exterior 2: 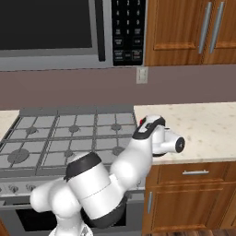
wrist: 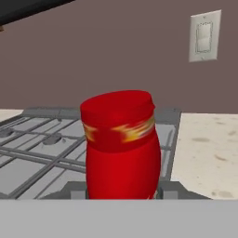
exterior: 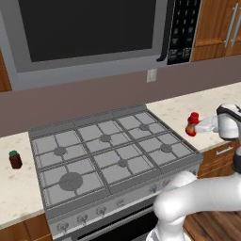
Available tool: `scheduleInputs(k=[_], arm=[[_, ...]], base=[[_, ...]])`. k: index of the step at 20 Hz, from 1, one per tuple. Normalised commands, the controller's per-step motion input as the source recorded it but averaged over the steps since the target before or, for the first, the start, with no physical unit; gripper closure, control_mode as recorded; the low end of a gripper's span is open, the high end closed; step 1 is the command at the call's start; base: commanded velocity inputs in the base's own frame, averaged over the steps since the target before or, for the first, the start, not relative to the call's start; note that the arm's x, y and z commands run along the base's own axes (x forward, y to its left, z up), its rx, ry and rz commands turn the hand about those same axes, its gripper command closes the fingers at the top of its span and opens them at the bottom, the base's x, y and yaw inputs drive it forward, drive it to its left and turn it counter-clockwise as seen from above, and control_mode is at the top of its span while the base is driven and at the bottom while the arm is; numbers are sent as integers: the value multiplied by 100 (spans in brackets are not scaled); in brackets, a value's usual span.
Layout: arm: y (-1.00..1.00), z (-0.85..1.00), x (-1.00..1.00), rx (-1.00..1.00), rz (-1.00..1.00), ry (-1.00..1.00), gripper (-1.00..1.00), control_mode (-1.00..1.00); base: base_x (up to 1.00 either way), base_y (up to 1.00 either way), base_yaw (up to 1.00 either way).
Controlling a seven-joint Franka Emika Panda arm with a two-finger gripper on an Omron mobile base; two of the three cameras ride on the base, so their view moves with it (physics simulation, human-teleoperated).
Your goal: Collect the paprika, ketchup, and shaker from the cabinet and place them next to the stove.
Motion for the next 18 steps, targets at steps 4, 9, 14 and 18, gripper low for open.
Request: scheduleInputs(k=[4,9,14,18], arm=[[-4,-31,23,-1,0,0,100,-100],[-5,-32,20,-1,0,0,100,-100],[-6,-28,19,-1,0,0,100,-100],[-3,-31,16,-3,0,0,100,-100]], base=[[0,0,0],[0,0,0],[0,0,0],[0,0,0]])
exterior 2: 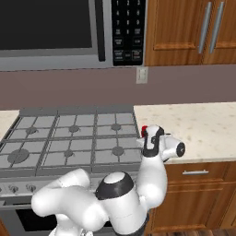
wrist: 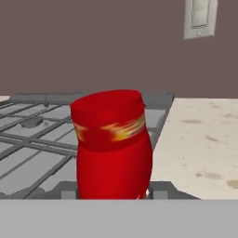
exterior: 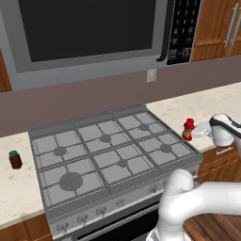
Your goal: Collect the paprika, ketchup, and shaker from the cabinet and place them next to the stove.
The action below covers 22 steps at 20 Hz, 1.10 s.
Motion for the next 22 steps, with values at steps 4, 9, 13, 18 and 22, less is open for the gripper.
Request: scheduleInputs(k=[4,9,13,18,22], arm=[[0,-33,10,-5,0,0,-100,-100],[-4,-19,4,-2,0,-1,-100,-100],[-6,-5,0,0,0,-2,-100,-100],[1,38,-10,-2,0,-8,-100,-100],[6,78,-14,-5,0,-9,-100,-100]], base=[[0,0,0],[0,0,0],[0,0,0],[0,0,0],[0,0,0]])
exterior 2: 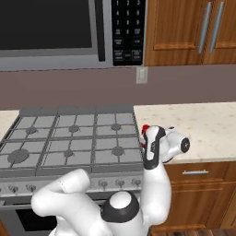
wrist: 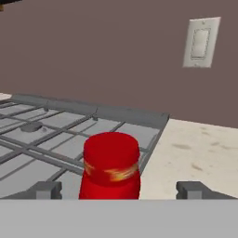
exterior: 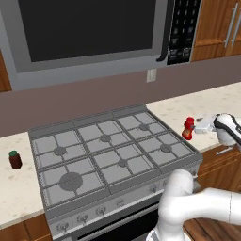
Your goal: Collect the paprika, ketchup, and shaker from the cabinet and place them next to the stove.
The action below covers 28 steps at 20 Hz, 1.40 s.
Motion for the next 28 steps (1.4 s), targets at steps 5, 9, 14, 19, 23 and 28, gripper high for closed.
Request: scheduleInputs(k=[5,9,14,19,23,28], arm=[[7,92,-28,-4,0,-10,-100,-100],[45,94,-37,-8,0,-4,-100,-100],[75,79,-34,-12,0,-1,-100,-100],[99,52,-24,-8,-1,8,-100,-100],[85,31,-48,-6,-10,8,-100,-100],[43,14,-76,-4,-24,7,-100,-100]], base=[[0,0,0],[0,0,0],[0,0,0],[0,0,0],[0,0,0],[0,0,0]])
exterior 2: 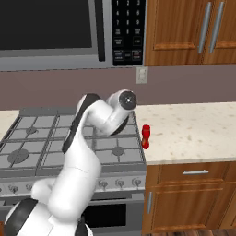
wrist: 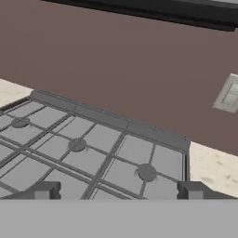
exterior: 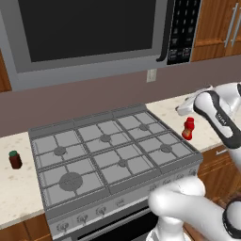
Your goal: Collect the paprika, ketchup, and shaker from the cabinet and place them next to the stove.
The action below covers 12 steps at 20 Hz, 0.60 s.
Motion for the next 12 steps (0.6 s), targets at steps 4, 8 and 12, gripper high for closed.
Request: scheduleInputs(k=[4,8,12], arm=[[36,4,-80,0,-37,8,-100,-100],[46,3,-74,0,-38,12,-100,-100],[48,0,-72,0,-36,16,-100,-100]], base=[[0,0,0],[0,0,0],[0,0,0]])
